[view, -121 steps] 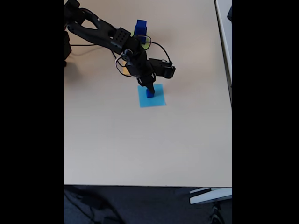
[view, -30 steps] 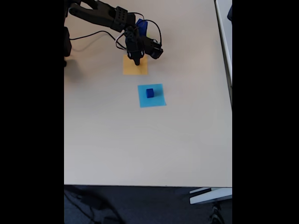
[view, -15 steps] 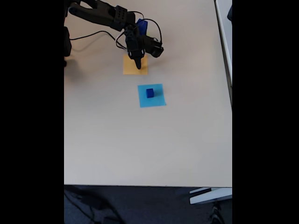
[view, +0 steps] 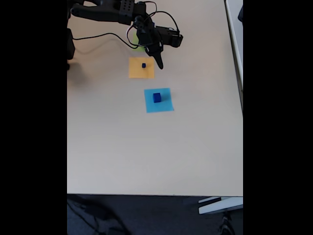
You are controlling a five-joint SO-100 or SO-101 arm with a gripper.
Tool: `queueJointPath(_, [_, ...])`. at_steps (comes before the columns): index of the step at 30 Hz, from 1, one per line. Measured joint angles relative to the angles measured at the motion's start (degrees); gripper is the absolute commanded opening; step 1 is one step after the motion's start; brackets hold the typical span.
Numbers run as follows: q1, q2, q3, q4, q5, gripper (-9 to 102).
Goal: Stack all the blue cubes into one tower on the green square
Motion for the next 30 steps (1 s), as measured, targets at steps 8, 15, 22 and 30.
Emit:
queueJointPath(8, [5.36,0.0,1.93,-1.58,-3.16,31])
queueJointPath(15, [9.93,0.0,2.29,-3.78,-6.5,30])
queueJointPath(22, [13.01,-4.83,1.76,-5.36,-9.05,29])
queueJointPath(30, [13.54,-10.72,-2.9,-6.59,-11.25,29])
